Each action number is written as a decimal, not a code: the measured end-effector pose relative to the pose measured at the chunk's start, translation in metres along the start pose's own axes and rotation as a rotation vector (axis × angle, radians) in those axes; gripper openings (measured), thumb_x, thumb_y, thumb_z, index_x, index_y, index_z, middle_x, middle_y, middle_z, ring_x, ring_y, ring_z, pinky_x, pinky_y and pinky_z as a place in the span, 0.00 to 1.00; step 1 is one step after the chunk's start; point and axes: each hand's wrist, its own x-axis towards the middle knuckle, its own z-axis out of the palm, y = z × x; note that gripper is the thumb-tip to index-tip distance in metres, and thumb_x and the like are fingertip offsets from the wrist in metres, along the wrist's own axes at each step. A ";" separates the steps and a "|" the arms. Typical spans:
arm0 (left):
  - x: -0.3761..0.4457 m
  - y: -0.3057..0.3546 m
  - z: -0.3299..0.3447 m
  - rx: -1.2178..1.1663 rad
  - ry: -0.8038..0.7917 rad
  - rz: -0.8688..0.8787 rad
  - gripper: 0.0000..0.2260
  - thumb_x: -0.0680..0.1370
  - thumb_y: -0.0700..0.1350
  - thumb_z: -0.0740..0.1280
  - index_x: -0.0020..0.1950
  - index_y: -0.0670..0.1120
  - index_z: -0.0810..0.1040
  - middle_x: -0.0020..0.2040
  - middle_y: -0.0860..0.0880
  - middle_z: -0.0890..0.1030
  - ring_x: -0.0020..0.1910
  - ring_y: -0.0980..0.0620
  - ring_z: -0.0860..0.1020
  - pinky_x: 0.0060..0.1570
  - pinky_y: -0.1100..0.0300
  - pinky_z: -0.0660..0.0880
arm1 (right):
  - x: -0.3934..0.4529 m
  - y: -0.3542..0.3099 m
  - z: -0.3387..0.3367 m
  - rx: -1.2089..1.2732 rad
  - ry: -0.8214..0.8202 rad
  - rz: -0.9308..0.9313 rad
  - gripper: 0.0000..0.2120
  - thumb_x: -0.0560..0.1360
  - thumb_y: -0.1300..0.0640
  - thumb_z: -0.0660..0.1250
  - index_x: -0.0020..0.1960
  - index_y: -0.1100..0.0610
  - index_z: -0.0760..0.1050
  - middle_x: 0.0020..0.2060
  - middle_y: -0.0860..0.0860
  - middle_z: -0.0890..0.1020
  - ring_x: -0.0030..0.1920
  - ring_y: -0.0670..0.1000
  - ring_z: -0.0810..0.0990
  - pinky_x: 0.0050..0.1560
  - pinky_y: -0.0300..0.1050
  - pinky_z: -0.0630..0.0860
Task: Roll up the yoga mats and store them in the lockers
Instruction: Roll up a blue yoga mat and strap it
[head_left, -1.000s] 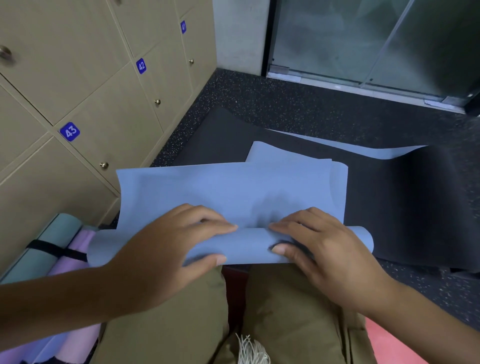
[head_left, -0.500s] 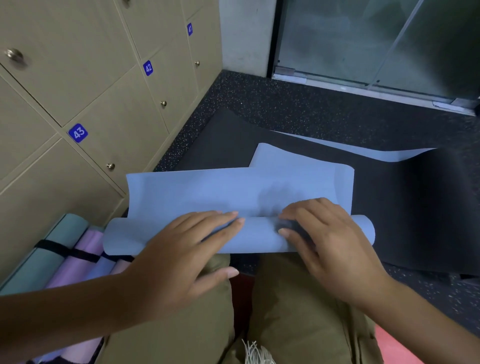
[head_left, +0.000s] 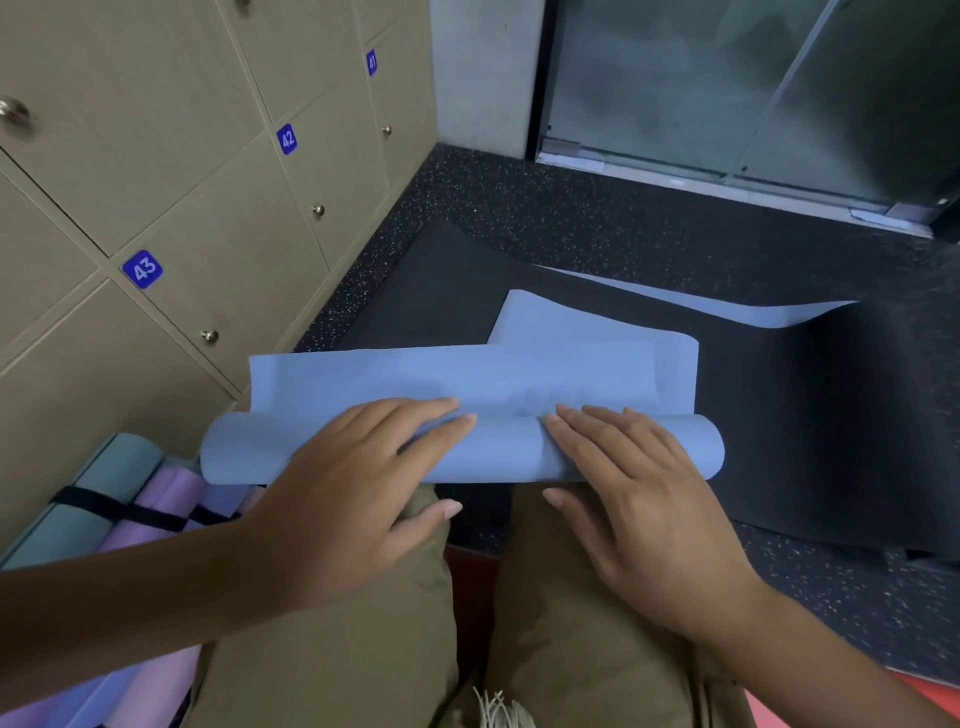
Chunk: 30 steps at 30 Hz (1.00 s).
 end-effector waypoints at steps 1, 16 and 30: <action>-0.002 0.002 -0.001 0.017 0.018 0.017 0.26 0.80 0.58 0.62 0.73 0.45 0.75 0.72 0.47 0.74 0.67 0.45 0.76 0.65 0.50 0.69 | 0.002 0.001 0.000 0.002 -0.012 0.003 0.26 0.81 0.44 0.63 0.75 0.55 0.71 0.71 0.50 0.76 0.71 0.53 0.74 0.75 0.56 0.66; 0.005 -0.010 0.018 0.136 -0.009 -0.006 0.36 0.79 0.64 0.62 0.80 0.42 0.66 0.79 0.45 0.67 0.75 0.41 0.68 0.73 0.44 0.66 | 0.042 0.021 0.003 0.001 -0.179 0.008 0.35 0.78 0.35 0.60 0.80 0.52 0.63 0.74 0.48 0.72 0.74 0.51 0.67 0.80 0.51 0.56; 0.052 -0.040 0.021 0.113 -0.015 -0.058 0.35 0.79 0.66 0.58 0.77 0.42 0.69 0.71 0.46 0.75 0.67 0.44 0.75 0.65 0.45 0.73 | 0.044 0.033 0.013 0.038 -0.114 0.080 0.37 0.78 0.38 0.64 0.82 0.49 0.58 0.80 0.49 0.63 0.79 0.52 0.59 0.79 0.49 0.46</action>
